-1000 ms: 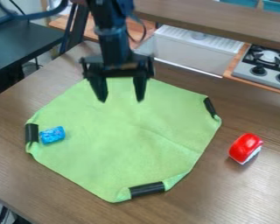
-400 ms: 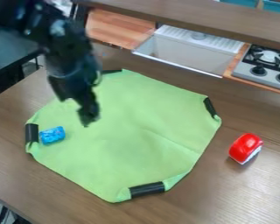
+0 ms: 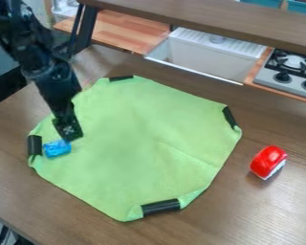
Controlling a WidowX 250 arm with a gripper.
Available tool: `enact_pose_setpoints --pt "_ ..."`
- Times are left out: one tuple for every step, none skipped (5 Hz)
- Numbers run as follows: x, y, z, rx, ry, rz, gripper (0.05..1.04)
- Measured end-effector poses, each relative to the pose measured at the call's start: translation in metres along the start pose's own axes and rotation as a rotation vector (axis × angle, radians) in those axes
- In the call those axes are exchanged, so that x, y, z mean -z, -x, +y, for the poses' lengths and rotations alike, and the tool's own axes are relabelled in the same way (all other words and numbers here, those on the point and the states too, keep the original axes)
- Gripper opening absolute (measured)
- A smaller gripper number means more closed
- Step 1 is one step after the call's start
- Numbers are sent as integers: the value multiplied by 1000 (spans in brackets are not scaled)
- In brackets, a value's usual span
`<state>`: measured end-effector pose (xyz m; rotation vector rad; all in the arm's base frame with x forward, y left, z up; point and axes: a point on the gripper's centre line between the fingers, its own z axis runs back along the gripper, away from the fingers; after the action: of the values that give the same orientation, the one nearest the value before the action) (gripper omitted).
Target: Move the blue figure to the left edge of the cloth
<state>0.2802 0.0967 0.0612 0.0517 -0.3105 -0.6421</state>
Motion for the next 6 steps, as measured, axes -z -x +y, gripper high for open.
enact_pose_setpoints --pt "7 13 0 41 64 68 999" --pt "13 22 -3 43 25 115 999" --pt "19 29 -6 42 -7 143 999" --pt "21 32 -6 35 -34 144 1000" --pt "22 33 -5 33 -43 147 955" --pt "28 35 -5 20 -30 164 674"
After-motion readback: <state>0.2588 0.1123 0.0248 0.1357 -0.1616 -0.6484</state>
